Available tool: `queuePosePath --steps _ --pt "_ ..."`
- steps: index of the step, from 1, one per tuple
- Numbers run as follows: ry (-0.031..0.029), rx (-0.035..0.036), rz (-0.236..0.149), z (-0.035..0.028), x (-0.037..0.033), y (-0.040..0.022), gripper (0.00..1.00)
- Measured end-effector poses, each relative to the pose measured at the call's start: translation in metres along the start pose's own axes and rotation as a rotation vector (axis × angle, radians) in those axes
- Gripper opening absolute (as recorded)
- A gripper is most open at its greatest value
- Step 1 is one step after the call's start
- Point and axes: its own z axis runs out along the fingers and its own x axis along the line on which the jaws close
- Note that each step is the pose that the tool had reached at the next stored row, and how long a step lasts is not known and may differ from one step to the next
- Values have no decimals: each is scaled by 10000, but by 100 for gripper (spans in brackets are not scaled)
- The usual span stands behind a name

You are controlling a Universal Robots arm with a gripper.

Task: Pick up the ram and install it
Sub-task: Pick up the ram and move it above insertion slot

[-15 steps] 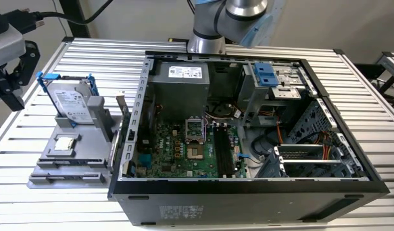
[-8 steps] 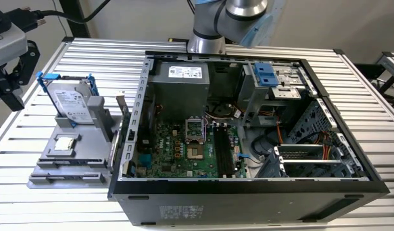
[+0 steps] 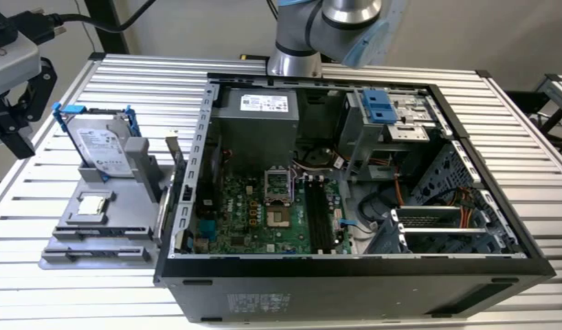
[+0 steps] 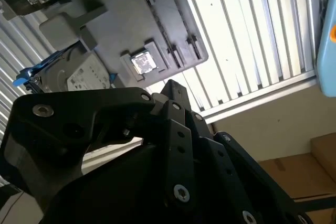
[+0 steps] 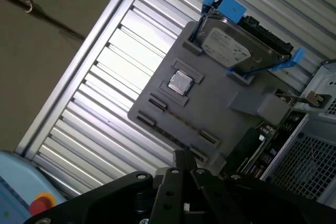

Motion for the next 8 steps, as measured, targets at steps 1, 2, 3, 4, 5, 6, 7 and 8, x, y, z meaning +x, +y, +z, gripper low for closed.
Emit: queuePosePath --steps 1,2,3,4,5,6,7,8 --pt "-13 10 -88 0 0 0 0" --pt "-22 18 -178 0 0 0 0" --pt "-28 24 -277 0 0 0 0" --pt "-37 32 -373 1 0 0 0" --pt "-45 40 -465 0 0 0 0" --pt "-51 46 -546 0 0 0 0" --pt "-56 51 -635 0 0 0 0" --pt "-62 58 -722 0 0 0 0"
